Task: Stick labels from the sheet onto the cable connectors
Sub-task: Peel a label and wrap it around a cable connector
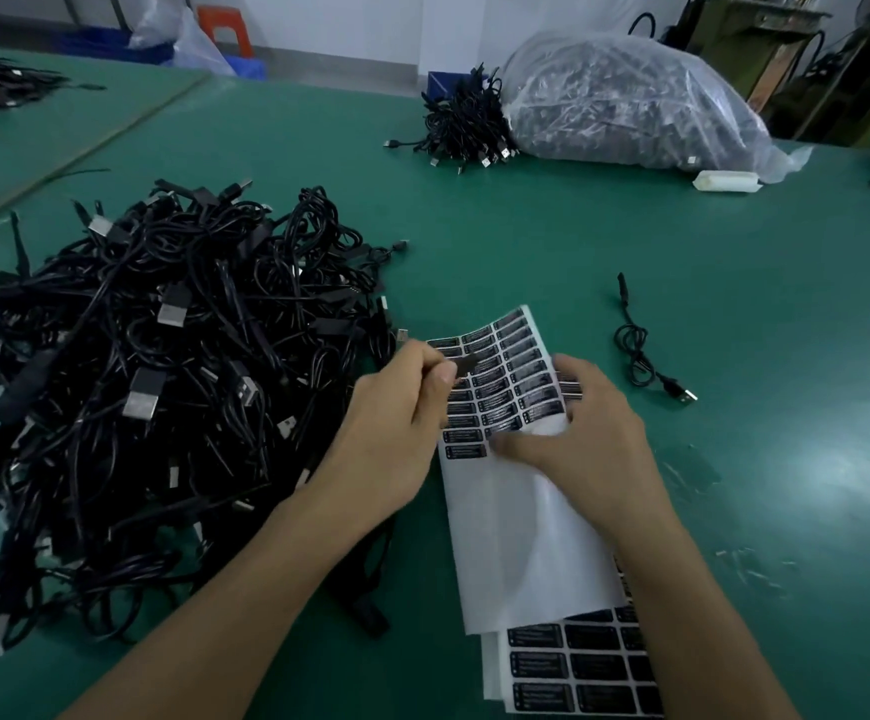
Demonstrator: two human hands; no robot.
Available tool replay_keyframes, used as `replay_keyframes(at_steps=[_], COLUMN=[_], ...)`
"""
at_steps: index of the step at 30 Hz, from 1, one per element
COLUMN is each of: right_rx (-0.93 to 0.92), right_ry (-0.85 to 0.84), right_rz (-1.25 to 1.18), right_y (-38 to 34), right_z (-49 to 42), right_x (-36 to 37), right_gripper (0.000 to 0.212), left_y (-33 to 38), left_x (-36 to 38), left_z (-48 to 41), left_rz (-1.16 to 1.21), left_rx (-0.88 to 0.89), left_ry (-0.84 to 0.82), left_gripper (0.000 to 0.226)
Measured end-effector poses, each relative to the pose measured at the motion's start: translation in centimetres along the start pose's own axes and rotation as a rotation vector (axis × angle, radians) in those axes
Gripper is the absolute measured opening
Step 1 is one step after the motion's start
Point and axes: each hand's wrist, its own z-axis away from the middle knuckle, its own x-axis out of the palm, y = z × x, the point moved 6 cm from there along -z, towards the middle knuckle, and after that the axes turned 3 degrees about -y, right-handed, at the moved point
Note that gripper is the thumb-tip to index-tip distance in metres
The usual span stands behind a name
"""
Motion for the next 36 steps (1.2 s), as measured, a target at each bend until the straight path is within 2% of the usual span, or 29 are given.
replay_keyframes(at_steps=[4,7,9,14,18,19,21,23,36], right_rx=[-0.025,0.008,0.020,0.026,0.058,0.043,-0.002,-0.026,0.035], right_ry=[-0.033,-0.083,-0.105,-0.085,-0.108,-0.110,-0.105,-0.099,-0.105], right_rz=[-0.281,-0.392,-0.437,-0.479,-0.469,-0.464,-0.436,-0.428,-0.536], right_y=[-0.2,0.1,0.2,0.5,0.5,0.4,0.3,0.2,0.0], right_z=[-0.1,-0.2,-0.2,-0.3,-0.2,-0.3,-0.3,-0.2,0.2], right_x=[-0.5,-0.3,-0.1,0.0,0.6,0.7,0.8,0.9,1.7], right_gripper=[0.041,0.028,0.027,0.032,0.070,0.064,0.038,0.028,0.025], left_y=[-0.2,-0.3,-0.1,0.6,1.0,1.0,1.0,1.0,0.5], left_x=[0.5,0.6,0.7,1.0,0.7,0.7,0.6,0.6,0.3], left_z=[0.3,0.5,0.6,0.9,0.9,0.9,0.9,1.0,1.1], left_rz=[-0.027,0.065,0.076,-0.020,-0.043,-0.027,0.000,0.016,-0.011], left_rx=[-0.035,-0.099,-0.111,-0.058,-0.048,-0.048,-0.056,-0.069,-0.103], left_ry=[-0.024,-0.061,-0.098,-0.106,-0.059,-0.055,-0.039,-0.028,0.047], left_gripper=[0.024,0.016,0.012,0.033,0.040,0.040,0.039,0.039,0.043])
